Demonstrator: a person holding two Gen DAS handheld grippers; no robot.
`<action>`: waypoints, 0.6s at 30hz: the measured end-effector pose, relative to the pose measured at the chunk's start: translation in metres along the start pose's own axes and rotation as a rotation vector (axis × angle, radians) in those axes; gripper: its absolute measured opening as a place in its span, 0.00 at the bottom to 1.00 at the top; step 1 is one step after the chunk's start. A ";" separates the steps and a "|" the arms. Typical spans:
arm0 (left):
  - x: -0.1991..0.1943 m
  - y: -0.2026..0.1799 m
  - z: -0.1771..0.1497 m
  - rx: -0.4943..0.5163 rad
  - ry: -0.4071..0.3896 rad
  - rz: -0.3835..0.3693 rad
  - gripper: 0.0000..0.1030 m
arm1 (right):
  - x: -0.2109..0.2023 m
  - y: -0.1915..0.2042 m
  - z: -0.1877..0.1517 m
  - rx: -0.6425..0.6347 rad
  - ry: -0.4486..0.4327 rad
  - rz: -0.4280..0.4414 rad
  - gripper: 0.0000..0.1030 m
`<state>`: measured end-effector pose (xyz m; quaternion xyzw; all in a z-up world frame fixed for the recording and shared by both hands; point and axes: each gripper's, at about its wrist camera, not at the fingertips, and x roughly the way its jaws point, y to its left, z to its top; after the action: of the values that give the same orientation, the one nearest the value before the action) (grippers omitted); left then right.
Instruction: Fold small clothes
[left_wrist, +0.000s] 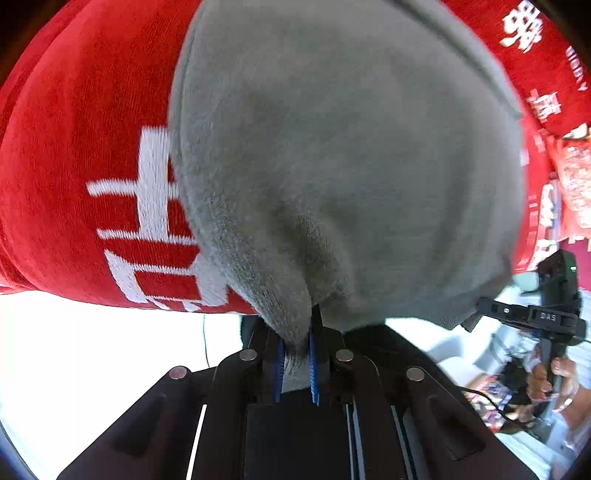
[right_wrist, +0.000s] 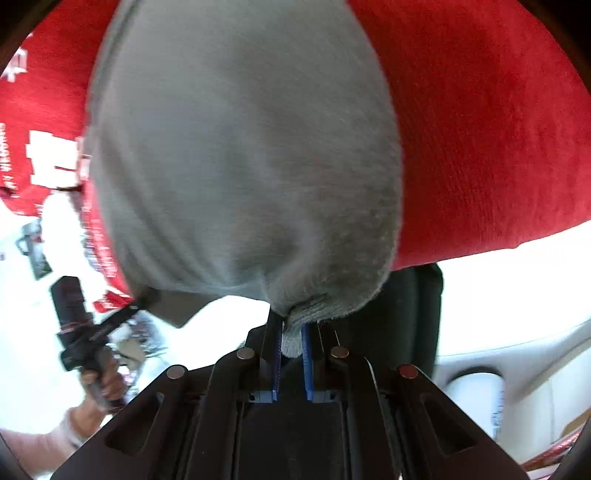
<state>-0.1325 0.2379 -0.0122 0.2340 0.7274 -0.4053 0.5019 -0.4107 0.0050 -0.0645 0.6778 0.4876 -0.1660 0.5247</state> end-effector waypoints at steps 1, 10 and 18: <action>-0.009 -0.001 0.002 0.003 -0.010 -0.017 0.11 | -0.009 0.008 0.000 -0.008 -0.013 0.039 0.09; -0.069 -0.018 0.079 0.052 -0.206 -0.064 0.11 | -0.087 0.089 0.084 -0.093 -0.228 0.251 0.05; -0.105 -0.018 0.168 0.021 -0.378 0.071 0.11 | -0.094 0.116 0.155 -0.090 -0.276 0.158 0.05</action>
<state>-0.0143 0.0963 0.0626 0.1844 0.6071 -0.4316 0.6412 -0.3136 -0.1730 0.0080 0.6605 0.3630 -0.1938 0.6280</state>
